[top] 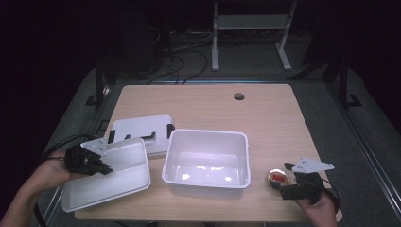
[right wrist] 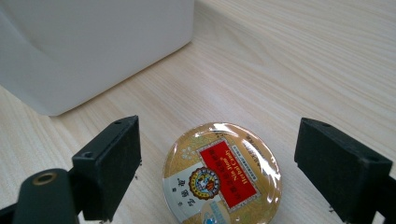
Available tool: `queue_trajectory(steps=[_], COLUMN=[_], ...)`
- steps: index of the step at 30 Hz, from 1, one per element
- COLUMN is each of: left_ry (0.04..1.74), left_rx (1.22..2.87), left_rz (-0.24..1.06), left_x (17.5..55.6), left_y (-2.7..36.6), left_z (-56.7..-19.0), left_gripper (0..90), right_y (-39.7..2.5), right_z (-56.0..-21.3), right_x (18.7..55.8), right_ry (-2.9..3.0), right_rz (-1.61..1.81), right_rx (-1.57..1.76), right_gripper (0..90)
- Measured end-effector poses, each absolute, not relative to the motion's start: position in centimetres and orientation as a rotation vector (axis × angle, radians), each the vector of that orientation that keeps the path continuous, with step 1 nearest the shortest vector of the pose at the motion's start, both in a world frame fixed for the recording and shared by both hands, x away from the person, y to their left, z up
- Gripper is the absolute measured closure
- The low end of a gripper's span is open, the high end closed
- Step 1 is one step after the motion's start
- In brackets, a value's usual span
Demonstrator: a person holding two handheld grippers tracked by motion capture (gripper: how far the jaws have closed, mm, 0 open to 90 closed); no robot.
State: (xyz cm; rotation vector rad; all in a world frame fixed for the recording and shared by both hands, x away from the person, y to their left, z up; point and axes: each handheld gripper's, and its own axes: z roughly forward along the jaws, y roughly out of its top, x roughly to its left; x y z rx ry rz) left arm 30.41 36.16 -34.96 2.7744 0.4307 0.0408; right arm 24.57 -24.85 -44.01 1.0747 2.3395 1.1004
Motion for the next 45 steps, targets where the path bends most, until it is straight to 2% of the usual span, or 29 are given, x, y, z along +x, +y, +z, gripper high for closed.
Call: queue_trajectory(steps=[17, 45], left_ry=[0.347, 0.279], left_rx=[2.8, 2.864], left_rz=[-0.027, -0.069], left_x=[30.5, 31.9], left_y=[33.8, 31.2], left_z=[-39.3, -42.0], left_gripper=[89.3, 89.2], right_y=[-24.9, -24.9], right_z=[-43.9, -43.9], right_x=[24.4, 24.3], right_ry=[2.333, 2.335], right_rz=[1.104, 1.116], right_rx=[1.065, 1.056], right_gripper=[13.9, 13.7])
